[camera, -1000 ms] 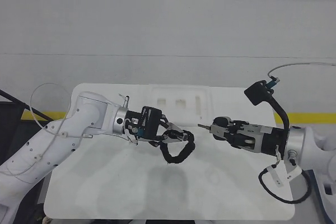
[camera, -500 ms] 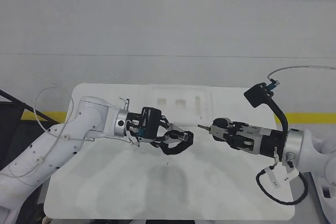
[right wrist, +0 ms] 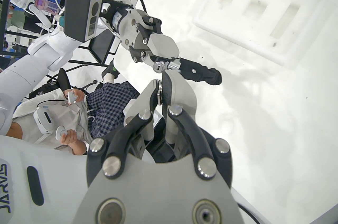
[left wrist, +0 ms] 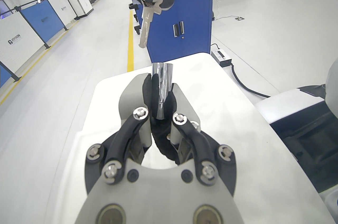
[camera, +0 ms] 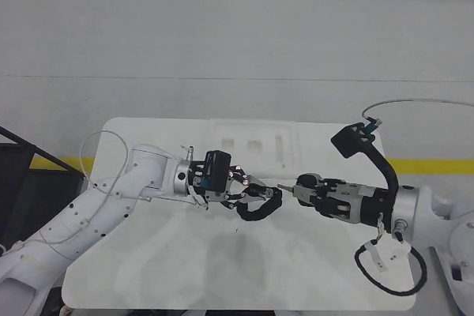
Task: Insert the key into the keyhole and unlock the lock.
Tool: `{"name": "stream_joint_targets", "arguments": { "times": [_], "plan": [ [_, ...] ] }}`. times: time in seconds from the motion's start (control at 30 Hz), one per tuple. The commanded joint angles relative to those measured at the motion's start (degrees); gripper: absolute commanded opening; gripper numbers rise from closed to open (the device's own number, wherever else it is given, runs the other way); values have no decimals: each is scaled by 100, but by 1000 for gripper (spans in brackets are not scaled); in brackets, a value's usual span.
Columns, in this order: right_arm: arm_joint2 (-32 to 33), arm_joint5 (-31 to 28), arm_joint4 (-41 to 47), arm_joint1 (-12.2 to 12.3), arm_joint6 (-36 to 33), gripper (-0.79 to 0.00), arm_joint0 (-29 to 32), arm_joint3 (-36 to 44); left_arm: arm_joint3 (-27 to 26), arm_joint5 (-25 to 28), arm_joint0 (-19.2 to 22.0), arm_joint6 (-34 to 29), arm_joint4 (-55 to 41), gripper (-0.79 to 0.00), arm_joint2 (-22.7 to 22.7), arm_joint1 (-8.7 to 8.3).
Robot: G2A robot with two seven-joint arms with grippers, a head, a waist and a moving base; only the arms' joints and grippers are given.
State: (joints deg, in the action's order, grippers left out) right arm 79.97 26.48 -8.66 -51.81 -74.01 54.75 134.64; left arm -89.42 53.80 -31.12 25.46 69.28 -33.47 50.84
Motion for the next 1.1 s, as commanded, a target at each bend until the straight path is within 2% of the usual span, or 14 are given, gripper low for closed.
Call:
{"name": "stream_joint_targets", "arguments": {
  "times": [0.0, 0.43, 1.07],
  "plan": [
    [-72, 93, 12, 10, -95, -785, -72, 0, 84, -36, 24, 152, 128, -785, 19, 65],
    [-396, 324, 111, 110, -55, -785, -262, 0, 375, -19, 68, 456, 489, -785, 13, 335],
    [-475, 436, 144, 267, 58, -785, -356, 0, 374, 237, -232, 442, 734, -785, -368, 399]
  ]
}}
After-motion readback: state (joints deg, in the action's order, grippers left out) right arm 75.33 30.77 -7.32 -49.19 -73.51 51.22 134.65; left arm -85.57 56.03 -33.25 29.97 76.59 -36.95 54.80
